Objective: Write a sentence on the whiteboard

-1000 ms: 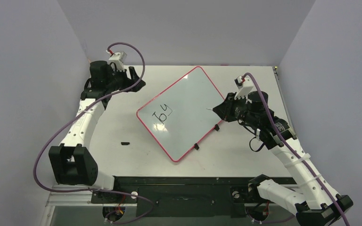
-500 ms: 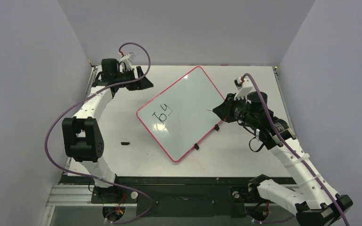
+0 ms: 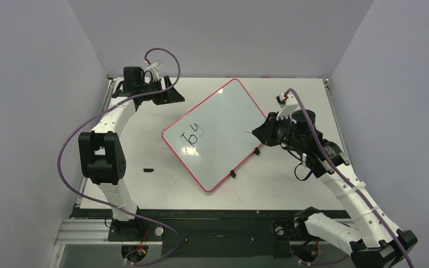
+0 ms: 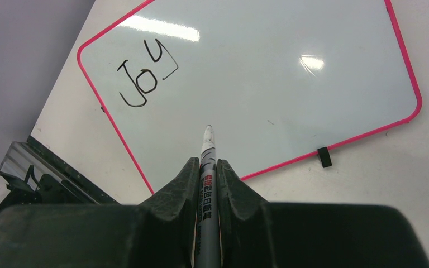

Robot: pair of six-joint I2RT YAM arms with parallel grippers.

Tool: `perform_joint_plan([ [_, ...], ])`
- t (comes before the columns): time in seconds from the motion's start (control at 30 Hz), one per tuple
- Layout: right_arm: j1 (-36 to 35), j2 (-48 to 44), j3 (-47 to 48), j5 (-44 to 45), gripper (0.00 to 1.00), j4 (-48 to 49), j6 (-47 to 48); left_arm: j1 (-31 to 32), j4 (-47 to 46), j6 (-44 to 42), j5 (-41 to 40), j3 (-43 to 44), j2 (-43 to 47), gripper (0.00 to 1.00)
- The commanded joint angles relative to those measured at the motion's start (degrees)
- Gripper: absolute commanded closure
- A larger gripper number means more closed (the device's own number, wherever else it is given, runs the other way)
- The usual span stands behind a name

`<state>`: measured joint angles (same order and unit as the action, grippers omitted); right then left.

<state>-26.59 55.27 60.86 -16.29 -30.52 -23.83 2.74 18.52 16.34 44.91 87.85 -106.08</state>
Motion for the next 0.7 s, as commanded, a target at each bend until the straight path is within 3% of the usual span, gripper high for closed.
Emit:
perform_joint_plan([
  [0.0, 0.19, -1.03, 0.05, 0.13, 1.00, 2.73, -0.12, 0.87, 0.24, 0.93, 2.30, 4.75, -1.55, 0.36],
  [0.37, 0.18, -1.43, -0.76, 0.69, 1.00, 2.21, 0.36, 6.23, 4.84, -2.71, 10.94, 5.26, -4.78, 0.37],
  [0.67, 0.19, -1.16, -0.99, 0.59, 1.00, 2.33, 0.72, 10.30, 14.02, -8.80, 10.88, 9.36, -8.32, 0.51],
])
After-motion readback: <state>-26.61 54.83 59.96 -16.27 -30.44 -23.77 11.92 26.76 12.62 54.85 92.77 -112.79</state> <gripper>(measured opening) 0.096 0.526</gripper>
